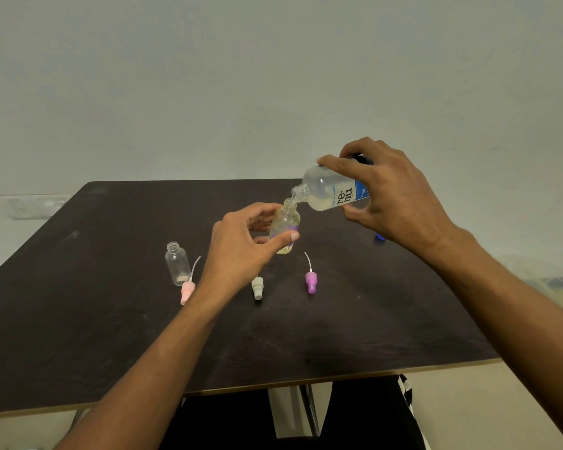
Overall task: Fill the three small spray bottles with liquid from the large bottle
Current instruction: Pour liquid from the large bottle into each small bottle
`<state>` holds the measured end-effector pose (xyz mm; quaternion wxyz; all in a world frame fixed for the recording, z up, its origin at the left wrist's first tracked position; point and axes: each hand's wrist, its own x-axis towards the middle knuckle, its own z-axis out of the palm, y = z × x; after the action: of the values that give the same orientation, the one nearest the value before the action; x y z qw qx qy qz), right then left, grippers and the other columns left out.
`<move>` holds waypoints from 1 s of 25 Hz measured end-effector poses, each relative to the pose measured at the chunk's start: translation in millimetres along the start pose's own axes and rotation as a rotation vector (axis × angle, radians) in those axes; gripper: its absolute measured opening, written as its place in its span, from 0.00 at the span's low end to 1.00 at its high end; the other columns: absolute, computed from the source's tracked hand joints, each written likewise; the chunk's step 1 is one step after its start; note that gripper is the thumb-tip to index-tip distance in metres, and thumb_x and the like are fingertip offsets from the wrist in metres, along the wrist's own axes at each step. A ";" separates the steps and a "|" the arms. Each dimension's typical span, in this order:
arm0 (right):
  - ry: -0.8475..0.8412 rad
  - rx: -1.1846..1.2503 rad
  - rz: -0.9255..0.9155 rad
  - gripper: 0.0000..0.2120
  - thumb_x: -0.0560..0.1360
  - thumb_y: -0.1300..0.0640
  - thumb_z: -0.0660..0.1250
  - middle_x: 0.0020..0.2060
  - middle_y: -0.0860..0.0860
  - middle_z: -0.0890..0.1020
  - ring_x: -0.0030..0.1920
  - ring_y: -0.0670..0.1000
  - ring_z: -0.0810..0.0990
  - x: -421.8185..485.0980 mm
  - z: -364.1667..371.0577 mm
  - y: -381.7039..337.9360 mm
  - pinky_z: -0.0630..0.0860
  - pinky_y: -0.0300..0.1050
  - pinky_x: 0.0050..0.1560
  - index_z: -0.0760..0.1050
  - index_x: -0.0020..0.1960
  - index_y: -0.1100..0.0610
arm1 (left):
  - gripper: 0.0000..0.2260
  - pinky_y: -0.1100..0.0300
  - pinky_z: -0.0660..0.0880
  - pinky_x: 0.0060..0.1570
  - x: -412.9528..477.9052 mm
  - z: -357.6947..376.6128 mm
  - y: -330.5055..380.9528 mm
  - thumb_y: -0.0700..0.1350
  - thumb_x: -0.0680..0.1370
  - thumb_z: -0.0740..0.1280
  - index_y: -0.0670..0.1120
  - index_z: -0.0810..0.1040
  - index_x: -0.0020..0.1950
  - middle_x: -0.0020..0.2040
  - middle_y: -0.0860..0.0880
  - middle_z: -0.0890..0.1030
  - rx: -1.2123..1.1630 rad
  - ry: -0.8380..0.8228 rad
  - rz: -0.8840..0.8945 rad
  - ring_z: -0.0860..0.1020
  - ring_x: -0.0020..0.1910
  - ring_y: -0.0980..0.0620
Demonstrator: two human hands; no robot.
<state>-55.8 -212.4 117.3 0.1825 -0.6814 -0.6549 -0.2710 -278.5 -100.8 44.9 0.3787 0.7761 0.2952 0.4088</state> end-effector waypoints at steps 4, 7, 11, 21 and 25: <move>-0.003 -0.005 -0.006 0.35 0.71 0.56 0.80 0.64 0.54 0.76 0.63 0.56 0.77 -0.7 0.0 0.3 0.77 0.53 0.62 0.73 0.76 0.47 | 0.23 0.73 0.79 0.50 -0.5 0.2 1.0 0.54 0.71 0.81 0.54 0.83 0.64 0.54 0.58 0.86 -0.008 -0.006 -0.004 0.83 0.53 0.65; -0.003 -0.006 -0.007 0.35 0.71 0.56 0.80 0.64 0.54 0.76 0.63 0.56 0.77 -0.7 -0.8 0.4 0.77 0.53 0.62 0.73 0.76 0.47 | 0.22 0.72 0.79 0.51 -0.9 0.2 1.8 0.53 0.71 0.81 0.54 0.83 0.64 0.54 0.58 0.86 -0.013 -0.006 -0.005 0.83 0.54 0.64; -0.003 -0.007 -0.009 0.35 0.71 0.56 0.79 0.64 0.53 0.76 0.62 0.56 0.77 -1.6 -1.1 0.1 0.77 0.53 0.62 0.73 0.76 0.47 | 0.23 0.70 0.80 0.53 -1.3 0.7 1.8 0.53 0.71 0.81 0.53 0.83 0.64 0.55 0.57 0.86 -0.010 -0.007 -0.004 0.83 0.55 0.62; -0.032 0.035 0.042 0.34 0.71 0.53 0.79 0.61 0.50 0.78 0.58 0.54 0.78 -6.9 -0.1 -0.6 0.74 0.49 0.59 0.74 0.75 0.44 | 0.23 0.68 0.81 0.53 -0.4 0.8 0.4 0.53 0.70 0.81 0.53 0.84 0.64 0.55 0.58 0.86 -0.039 -0.007 -0.013 0.84 0.54 0.63; -0.070 0.115 0.103 0.36 0.69 0.49 0.79 0.60 0.47 0.80 0.56 0.51 0.80 -12.2 4.3 -1.3 0.80 0.47 0.51 0.73 0.75 0.43 | 0.22 0.67 0.81 0.53 -0.9 1.3 0.8 0.52 0.70 0.82 0.53 0.84 0.63 0.54 0.58 0.86 -0.075 -0.006 -0.012 0.84 0.54 0.64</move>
<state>-56.5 -219.4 106.3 0.2119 -0.7117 -0.6394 -0.1992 -277.6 -102.4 44.7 0.4109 0.7608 0.2833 0.4148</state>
